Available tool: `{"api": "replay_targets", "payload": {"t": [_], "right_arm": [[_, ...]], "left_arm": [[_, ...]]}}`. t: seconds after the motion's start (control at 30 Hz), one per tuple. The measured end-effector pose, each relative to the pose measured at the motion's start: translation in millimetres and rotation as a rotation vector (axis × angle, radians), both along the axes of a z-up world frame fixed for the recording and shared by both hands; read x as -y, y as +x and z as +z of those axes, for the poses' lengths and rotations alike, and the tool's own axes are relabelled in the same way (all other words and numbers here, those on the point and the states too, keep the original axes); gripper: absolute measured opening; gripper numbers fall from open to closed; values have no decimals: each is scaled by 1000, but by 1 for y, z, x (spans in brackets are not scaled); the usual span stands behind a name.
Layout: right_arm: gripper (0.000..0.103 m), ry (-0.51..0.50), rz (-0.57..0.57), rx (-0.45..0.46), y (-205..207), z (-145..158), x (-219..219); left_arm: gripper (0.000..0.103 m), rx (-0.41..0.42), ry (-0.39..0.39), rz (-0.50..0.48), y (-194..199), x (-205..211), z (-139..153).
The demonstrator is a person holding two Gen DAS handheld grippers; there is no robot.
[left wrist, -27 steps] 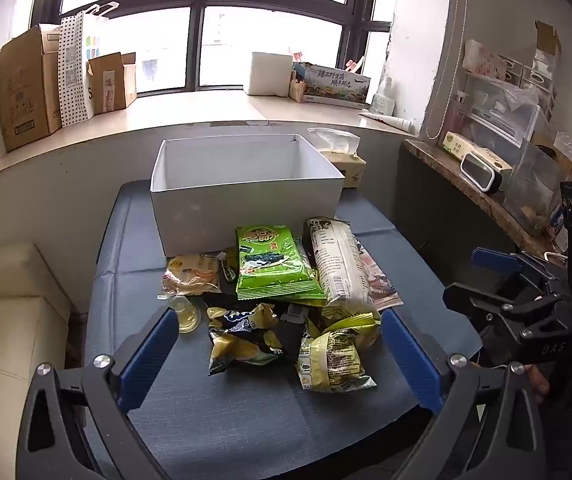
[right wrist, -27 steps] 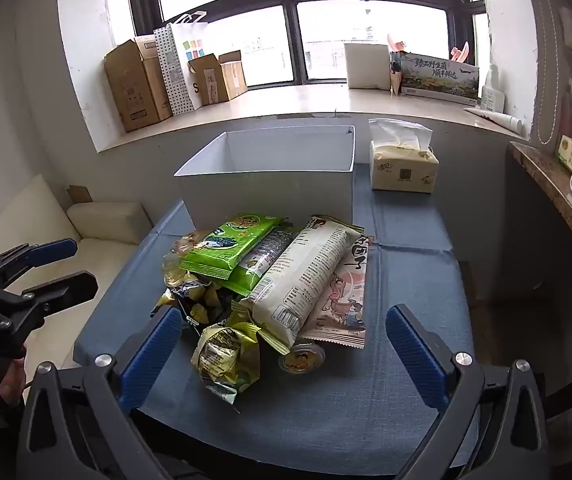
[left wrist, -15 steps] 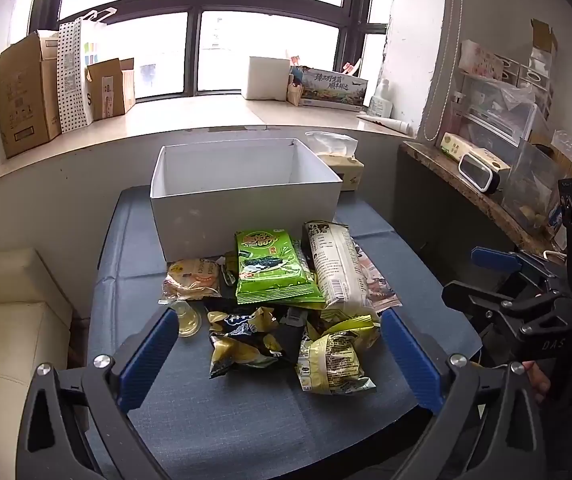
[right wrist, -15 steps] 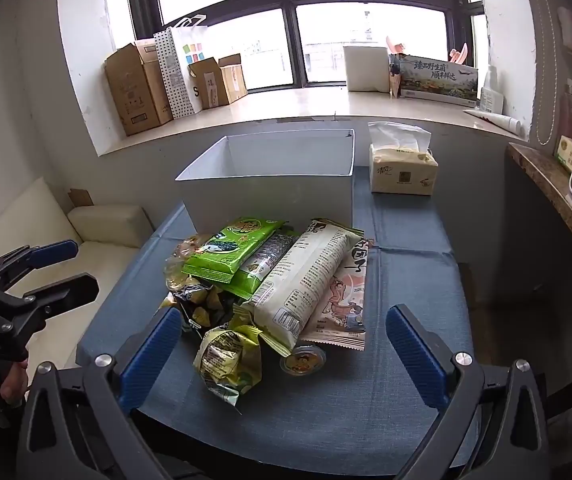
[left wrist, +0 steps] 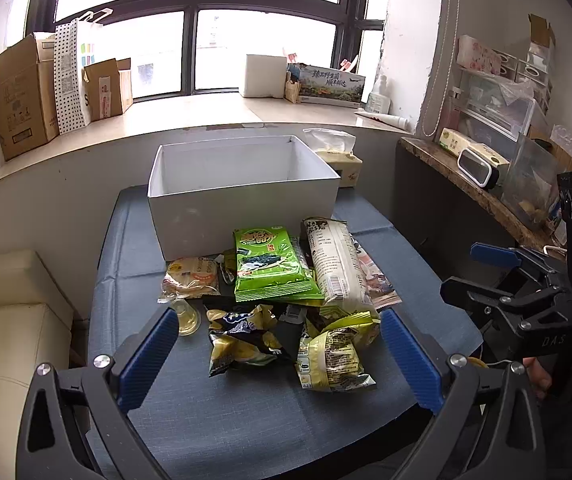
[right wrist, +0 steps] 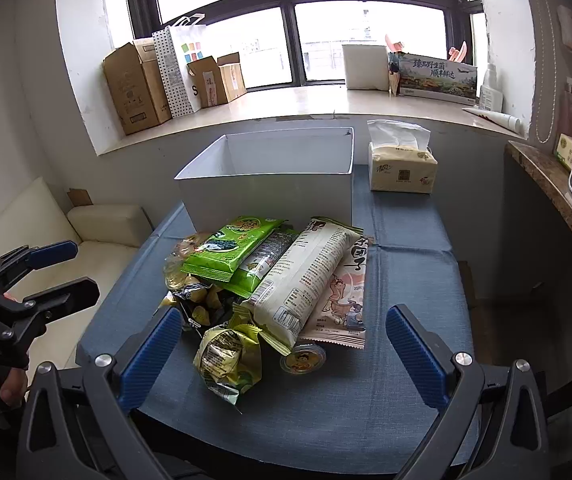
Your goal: Organize snacks
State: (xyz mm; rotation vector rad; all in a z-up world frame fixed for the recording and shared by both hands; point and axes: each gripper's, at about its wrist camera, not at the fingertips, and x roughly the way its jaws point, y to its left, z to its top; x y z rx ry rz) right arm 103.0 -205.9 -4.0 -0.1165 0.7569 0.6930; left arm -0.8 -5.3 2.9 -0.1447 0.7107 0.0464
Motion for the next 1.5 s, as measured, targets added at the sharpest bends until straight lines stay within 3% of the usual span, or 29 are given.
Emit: {"api": "replay_targets", "payload": {"t": [1.5], "right_arm": [[103, -13, -8, -4, 1, -2, 0]], "left_arm": [[103, 5, -2, -8, -1, 1, -2]]}}
